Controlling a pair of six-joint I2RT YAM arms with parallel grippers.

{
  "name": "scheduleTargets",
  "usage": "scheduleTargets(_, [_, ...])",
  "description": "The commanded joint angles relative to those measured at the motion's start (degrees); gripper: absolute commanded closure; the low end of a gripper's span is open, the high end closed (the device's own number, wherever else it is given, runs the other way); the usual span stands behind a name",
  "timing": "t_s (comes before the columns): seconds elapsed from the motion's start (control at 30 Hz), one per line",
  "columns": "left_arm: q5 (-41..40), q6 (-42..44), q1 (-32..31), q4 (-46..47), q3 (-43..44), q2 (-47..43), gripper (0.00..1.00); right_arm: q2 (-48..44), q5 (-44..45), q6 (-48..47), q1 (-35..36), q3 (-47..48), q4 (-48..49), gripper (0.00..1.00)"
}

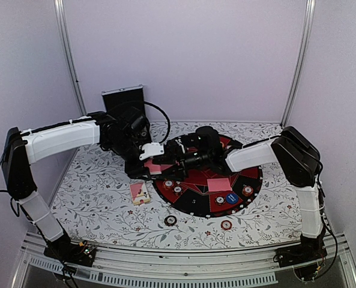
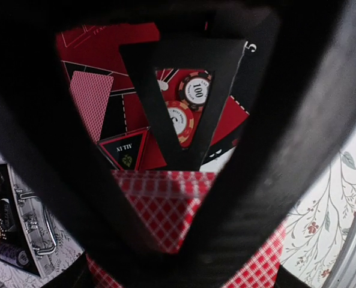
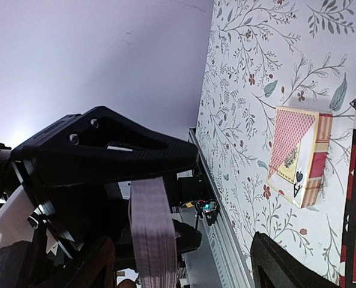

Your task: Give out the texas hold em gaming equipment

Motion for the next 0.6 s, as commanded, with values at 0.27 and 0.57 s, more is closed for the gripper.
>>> scheduleTargets(0.27, [1.8, -0.5, -1.4, 1.8, 2.8, 0.3, 1.0, 7.4, -1.5, 4.1, 2.4, 7.3, 6.1, 0.21])
scheduleTargets(0.57, [2.1, -0.4, -1.4, 1.8, 2.6, 0.4, 1.0, 11.2, -1.9, 9.7, 3.3, 10.1, 12.6, 0.21])
